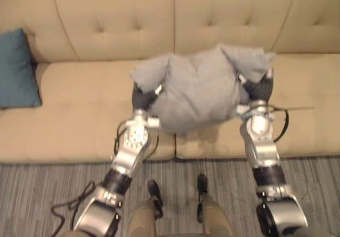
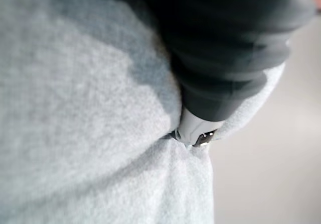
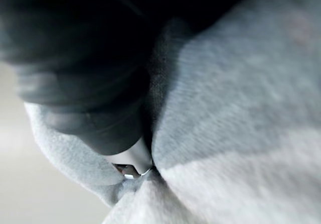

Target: Pick up cushions and gather them together orderly.

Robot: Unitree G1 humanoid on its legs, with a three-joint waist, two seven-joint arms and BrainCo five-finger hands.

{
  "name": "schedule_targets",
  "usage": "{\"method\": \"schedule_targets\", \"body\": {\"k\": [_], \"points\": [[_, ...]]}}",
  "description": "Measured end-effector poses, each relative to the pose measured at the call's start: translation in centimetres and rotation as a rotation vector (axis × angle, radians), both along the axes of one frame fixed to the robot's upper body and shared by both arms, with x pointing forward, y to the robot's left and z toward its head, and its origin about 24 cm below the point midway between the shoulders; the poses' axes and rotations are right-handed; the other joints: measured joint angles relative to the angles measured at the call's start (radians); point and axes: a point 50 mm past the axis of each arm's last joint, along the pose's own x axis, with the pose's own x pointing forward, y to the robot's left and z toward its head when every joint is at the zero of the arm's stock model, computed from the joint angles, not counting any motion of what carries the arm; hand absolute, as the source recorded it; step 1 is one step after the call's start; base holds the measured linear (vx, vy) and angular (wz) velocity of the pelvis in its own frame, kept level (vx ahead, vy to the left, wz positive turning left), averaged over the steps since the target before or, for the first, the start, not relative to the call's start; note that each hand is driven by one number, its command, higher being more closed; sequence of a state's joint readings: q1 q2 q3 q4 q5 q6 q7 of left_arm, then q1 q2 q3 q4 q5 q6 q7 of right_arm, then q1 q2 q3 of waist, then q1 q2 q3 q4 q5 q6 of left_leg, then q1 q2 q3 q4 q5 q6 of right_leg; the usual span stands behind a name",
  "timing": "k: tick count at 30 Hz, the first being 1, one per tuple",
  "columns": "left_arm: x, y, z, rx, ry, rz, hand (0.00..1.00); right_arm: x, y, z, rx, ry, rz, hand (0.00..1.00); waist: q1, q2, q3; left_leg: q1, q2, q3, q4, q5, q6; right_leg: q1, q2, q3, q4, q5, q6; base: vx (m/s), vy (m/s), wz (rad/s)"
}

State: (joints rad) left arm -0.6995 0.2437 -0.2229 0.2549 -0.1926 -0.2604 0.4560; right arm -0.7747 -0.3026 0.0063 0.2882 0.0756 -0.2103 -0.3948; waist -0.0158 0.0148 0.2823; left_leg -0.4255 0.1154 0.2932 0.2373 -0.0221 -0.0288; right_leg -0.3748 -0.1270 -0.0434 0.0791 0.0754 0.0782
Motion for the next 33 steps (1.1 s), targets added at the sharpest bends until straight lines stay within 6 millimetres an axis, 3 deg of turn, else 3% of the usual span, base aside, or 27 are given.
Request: {"method": "schedule_targets", "body": {"k": [3,8,11,14,15,17,25,33], "points": [[1.2,0.9,5.7,-0.007,-0.146,0.098,1.0,0.7,0.9,6.1,0.001,-0.146,-0.047,1.0,0.006,0.001,0.052,-0.084,-0.002,-0.017,0.013,0.021,0.009,-0.088,-0.002,-0.002,0.04,0.0,0.0,-0.07,-0.019,0.15],[1.7,1.3,11.2,-0.009,-0.268,0.164,1.0,0.2,2.0,11.7,0.06,-0.281,-0.063,1.0,0.006,0.009,0.136,-0.169,-0.006,-0.058,0.009,0.057,0.01,-0.181,-0.002,0.006,0.087,-0.001,-0.002,-0.04,-0.013,0.17],[2.1,2.0,13.9,-0.002,-0.299,0.205,1.0,0.1,2.7,14.4,0.058,-0.323,-0.078,1.0,0.007,0.015,0.17,-0.226,-0.012,-0.064,-0.016,0.091,0.012,-0.264,-0.002,0.018,0.123,-0.002,-0.003,-0.04,-0.015,0.06],[2.1,2.2,15.6,0.002,-0.325,0.225,1.0,-0.2,3.0,15.7,0.072,-0.349,-0.098,1.0,0.003,0.015,0.196,-0.267,-0.016,-0.068,-0.054,0.127,0.008,-0.331,-0.002,0.024,0.139,-0.003,-0.003,-0.05,-0.025,0.04],[2.0,2.2,16.1,0.0,-0.34,0.225,0.0,-0.3,3.1,15.9,0.079,-0.359,-0.101,0.0,0.001,0.015,0.196,-0.283,-0.016,-0.069,-0.055,0.131,0.009,-0.348,-0.002,0.024,0.142,-0.003,-0.003,-0.05,-0.03,0.03],[1.3,2.2,18.0,-0.009,-0.407,0.223,0.0,-1.0,3.0,16.9,0.11,-0.418,-0.139,0.0,-0.012,0.015,0.196,-0.325,-0.016,-0.07,-0.068,0.149,0.007,-0.397,-0.001,0.026,0.145,0.005,-0.011,-0.04,-0.019,0.01],[0.6,3.4,19.4,-0.051,-0.462,0.249,0.0,-2.0,2.9,17.1,0.196,-0.482,-0.156,0.0,0.001,0.015,0.196,-0.354,-0.017,-0.03,-0.103,0.169,0.005,-0.466,0.008,0.081,0.139,0.026,-0.005,-0.02,-0.005,-0.11],[0.2,4.6,20.8,-0.066,-0.462,0.278,0.0,-2.3,-0.7,17.9,0.259,-0.482,-0.15,0.0,0.0,0.014,0.196,-0.334,-0.015,-0.032,-0.101,0.17,0.005,-0.441,0.005,0.071,0.141,0.031,-0.008,0.0,-0.001,0.0]]}}
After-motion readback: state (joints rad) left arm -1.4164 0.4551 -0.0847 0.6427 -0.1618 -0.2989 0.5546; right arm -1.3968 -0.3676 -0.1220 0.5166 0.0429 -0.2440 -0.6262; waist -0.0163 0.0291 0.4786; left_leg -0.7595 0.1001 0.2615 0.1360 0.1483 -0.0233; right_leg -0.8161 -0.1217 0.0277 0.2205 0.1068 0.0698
